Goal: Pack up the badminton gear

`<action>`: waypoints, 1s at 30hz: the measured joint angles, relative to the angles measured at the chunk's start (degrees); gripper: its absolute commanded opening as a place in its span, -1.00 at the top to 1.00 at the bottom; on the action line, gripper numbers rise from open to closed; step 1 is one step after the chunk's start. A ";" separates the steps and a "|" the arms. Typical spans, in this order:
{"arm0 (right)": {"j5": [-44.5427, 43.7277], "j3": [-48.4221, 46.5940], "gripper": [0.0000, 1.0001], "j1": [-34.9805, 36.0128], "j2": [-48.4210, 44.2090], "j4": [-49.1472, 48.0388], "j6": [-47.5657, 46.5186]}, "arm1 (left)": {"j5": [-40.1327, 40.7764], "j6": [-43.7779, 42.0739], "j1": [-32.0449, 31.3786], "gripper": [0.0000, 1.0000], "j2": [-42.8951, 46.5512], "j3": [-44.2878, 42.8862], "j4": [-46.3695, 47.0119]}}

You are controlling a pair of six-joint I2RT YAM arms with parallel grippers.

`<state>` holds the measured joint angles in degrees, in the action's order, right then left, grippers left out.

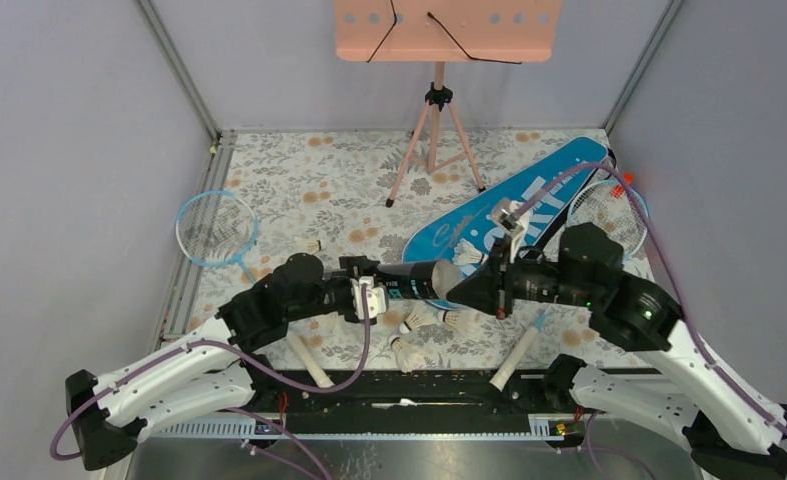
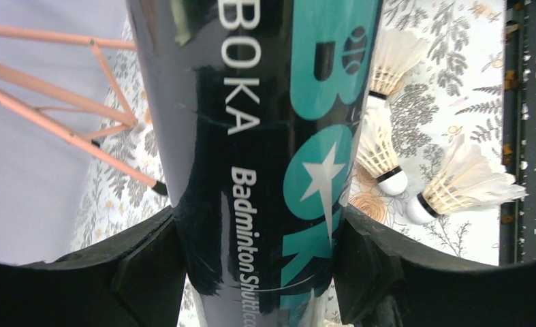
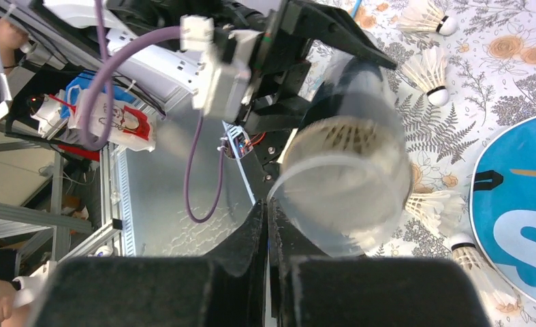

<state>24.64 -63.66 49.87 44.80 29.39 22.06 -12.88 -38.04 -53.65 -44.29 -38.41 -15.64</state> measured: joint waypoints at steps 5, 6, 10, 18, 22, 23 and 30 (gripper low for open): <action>-0.28 -1.79 1.00 0.02 -5.64 3.96 -0.87 | 2.29 0.13 0.57 0.61 0.39 1.29 0.37; -0.74 -2.12 1.00 0.02 -6.78 4.72 -1.07 | 2.67 0.13 0.59 0.62 0.42 1.49 0.39; -4.33 -2.93 1.00 0.02 -9.62 6.75 -1.49 | 5.40 1.42 0.59 0.66 1.18 1.57 1.92; -13.88 1.77 1.00 0.02 -7.89 9.07 -0.79 | 22.21 11.08 0.61 0.46 10.27 2.73 15.82; -14.62 7.34 1.00 0.02 -3.19 5.14 -0.57 | 35.47 18.62 0.61 0.45 17.77 5.31 22.99; -14.40 9.14 1.00 0.02 -1.27 2.78 -0.52 | 38.42 20.41 0.61 0.44 19.93 6.03 23.78; -10.27 9.97 1.00 1.62 25.55 -12.85 -0.57 | 52.43 31.06 0.68 0.52 28.59 8.33 22.93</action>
<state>14.37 -53.69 51.48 70.35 16.53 21.50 39.55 -6.98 -52.97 -15.70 -30.09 7.29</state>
